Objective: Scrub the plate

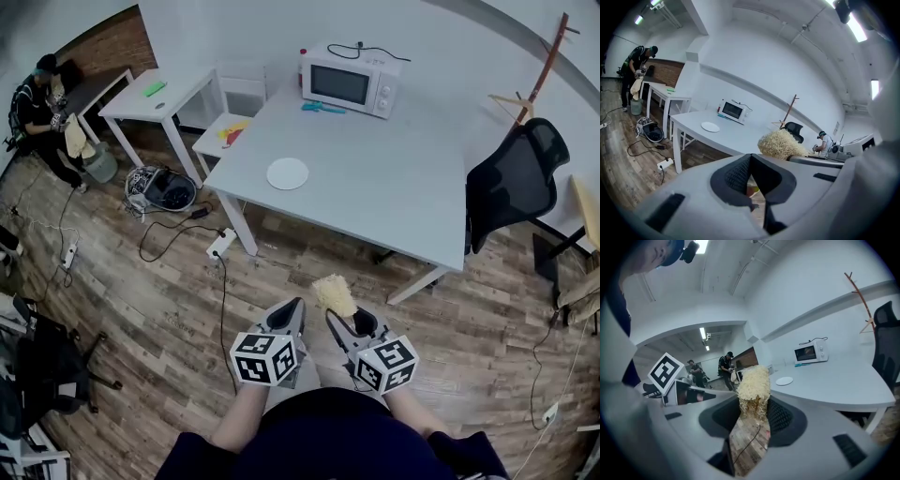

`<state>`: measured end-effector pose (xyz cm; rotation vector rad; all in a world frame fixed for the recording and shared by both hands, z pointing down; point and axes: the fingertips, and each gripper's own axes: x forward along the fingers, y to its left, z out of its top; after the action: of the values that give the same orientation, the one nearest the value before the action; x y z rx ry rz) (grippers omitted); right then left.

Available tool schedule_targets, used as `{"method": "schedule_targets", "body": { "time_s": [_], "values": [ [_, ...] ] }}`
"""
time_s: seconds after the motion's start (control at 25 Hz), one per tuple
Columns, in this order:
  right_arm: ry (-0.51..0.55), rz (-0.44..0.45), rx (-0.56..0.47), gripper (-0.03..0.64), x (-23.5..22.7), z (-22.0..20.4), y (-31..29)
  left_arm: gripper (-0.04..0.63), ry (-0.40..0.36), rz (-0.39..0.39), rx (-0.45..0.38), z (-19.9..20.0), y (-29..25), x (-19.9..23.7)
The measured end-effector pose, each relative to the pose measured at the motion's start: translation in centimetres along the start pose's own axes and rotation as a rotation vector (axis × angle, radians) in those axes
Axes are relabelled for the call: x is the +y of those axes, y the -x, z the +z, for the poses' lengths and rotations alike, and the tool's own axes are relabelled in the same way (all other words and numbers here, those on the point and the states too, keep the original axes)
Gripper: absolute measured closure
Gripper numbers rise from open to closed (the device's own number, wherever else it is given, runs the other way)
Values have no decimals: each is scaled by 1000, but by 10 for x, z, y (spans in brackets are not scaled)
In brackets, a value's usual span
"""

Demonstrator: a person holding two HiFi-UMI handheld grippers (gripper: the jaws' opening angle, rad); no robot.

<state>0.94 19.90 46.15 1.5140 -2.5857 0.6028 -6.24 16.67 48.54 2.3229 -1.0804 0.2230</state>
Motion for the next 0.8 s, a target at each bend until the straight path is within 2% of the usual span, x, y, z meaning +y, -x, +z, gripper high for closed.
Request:
{"method": "schedule_targets", "body": {
  "time_s": [0.28, 0.6, 0.8],
  "values": [
    [9, -3, -20, 451, -11, 35, -68, 577, -9, -10, 9, 43, -34, 47],
    [-3, -15, -31, 451, -19, 51, -132, 577, -34, -21, 21, 76, -60, 97],
    [-20, -26, -32, 451, -24, 59, -153, 577, -23, -13, 22, 89, -69, 121]
  ]
}}
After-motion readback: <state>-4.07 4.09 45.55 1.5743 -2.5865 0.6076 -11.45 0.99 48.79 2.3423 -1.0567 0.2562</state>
